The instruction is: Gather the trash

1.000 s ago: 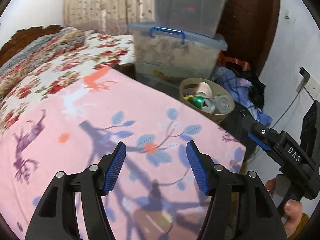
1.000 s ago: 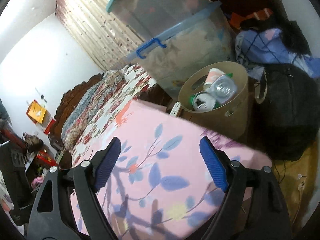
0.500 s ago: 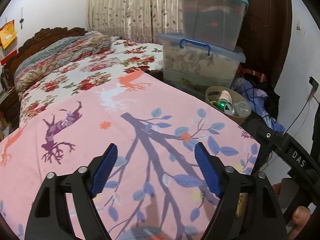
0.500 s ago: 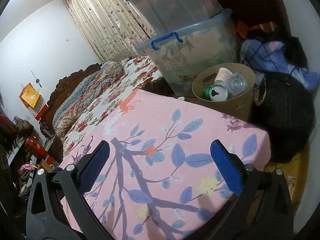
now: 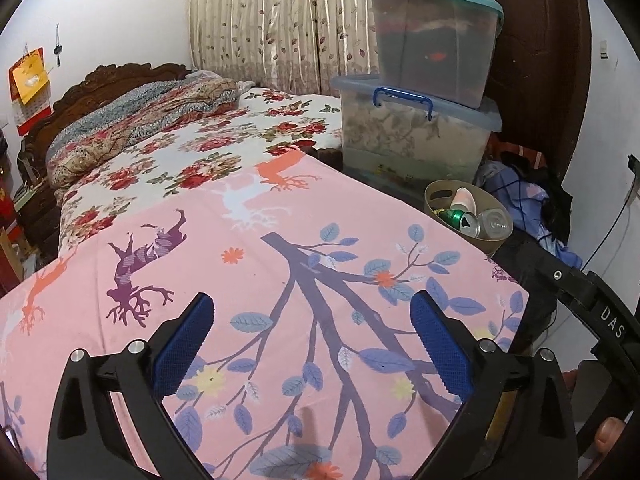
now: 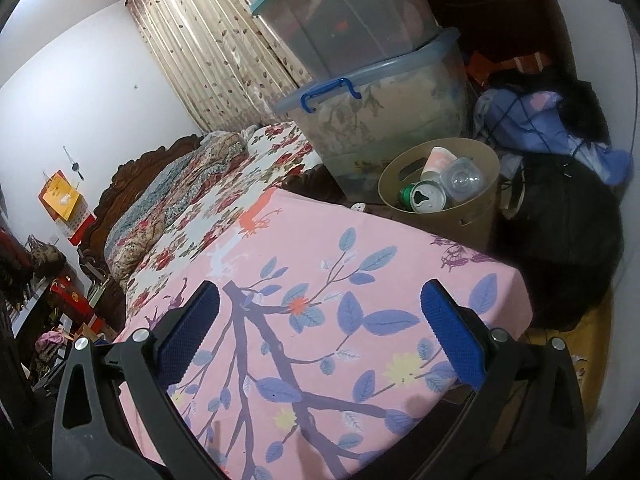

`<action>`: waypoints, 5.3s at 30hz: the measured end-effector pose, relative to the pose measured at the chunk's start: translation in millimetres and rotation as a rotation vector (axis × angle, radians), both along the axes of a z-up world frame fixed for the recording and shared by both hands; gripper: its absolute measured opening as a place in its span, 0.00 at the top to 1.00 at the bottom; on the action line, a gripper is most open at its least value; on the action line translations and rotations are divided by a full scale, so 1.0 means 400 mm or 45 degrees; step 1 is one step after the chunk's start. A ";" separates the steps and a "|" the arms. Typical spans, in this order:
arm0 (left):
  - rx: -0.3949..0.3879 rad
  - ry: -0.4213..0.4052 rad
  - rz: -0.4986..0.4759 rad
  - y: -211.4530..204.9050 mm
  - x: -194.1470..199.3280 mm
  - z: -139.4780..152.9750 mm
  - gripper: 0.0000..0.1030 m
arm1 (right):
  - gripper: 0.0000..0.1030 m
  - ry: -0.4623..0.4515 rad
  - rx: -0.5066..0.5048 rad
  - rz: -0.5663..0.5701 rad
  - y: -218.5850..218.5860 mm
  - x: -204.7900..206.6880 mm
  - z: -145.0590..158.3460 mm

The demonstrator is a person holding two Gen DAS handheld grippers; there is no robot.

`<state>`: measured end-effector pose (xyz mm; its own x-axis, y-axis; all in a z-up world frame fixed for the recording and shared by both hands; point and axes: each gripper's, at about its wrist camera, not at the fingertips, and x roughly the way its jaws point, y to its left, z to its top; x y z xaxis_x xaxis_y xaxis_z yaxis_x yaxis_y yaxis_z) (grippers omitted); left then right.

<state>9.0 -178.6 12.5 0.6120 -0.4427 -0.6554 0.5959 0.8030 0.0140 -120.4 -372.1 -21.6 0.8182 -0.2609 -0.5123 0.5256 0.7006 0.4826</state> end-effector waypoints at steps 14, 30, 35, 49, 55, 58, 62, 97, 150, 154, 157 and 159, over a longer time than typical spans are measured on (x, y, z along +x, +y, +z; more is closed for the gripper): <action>0.084 -0.076 0.048 -0.024 -0.027 0.017 0.08 | 0.03 -0.036 0.013 -0.028 -0.018 -0.024 0.004; 0.070 -0.195 0.125 -0.007 -0.058 0.049 0.08 | 0.03 -0.019 -0.109 -0.075 0.004 -0.041 0.016; 0.075 -0.202 0.128 -0.006 -0.062 0.049 0.08 | 0.03 -0.023 -0.108 -0.083 0.003 -0.048 0.017; 0.088 -0.179 0.122 -0.001 -0.068 0.043 0.08 | 0.03 -0.025 -0.175 -0.092 0.021 -0.058 0.027; 0.155 -0.178 0.111 -0.018 -0.068 0.026 0.08 | 0.03 -0.018 -0.167 -0.095 0.020 -0.058 0.022; 0.176 -0.166 0.104 -0.024 -0.067 0.017 0.08 | 0.03 -0.009 -0.159 -0.089 0.019 -0.056 0.014; 0.193 -0.154 0.110 -0.027 -0.060 0.009 0.08 | 0.03 -0.002 -0.149 -0.085 0.017 -0.053 0.007; 0.101 -0.069 0.165 0.017 -0.037 0.023 0.08 | 0.03 -0.018 -0.177 -0.043 0.043 -0.041 0.019; 0.134 -0.014 0.210 0.035 -0.020 -0.016 0.08 | 0.03 0.002 -0.137 -0.008 0.049 -0.023 -0.007; 0.140 -0.010 0.214 0.034 -0.014 -0.016 0.08 | 0.03 0.003 -0.137 -0.007 0.050 -0.023 -0.009; 0.147 -0.009 0.214 0.033 -0.014 -0.017 0.08 | 0.03 0.003 -0.135 -0.007 0.050 -0.023 -0.010; 0.146 -0.008 0.214 0.032 -0.012 -0.016 0.08 | 0.03 0.004 -0.136 -0.006 0.049 -0.021 -0.013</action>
<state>4.1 -165.6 6.1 0.6750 -0.2565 -0.6917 0.4533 0.8840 0.1145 -128.9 -352.6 -26.9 0.8154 -0.3181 -0.4837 0.5303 0.7454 0.4038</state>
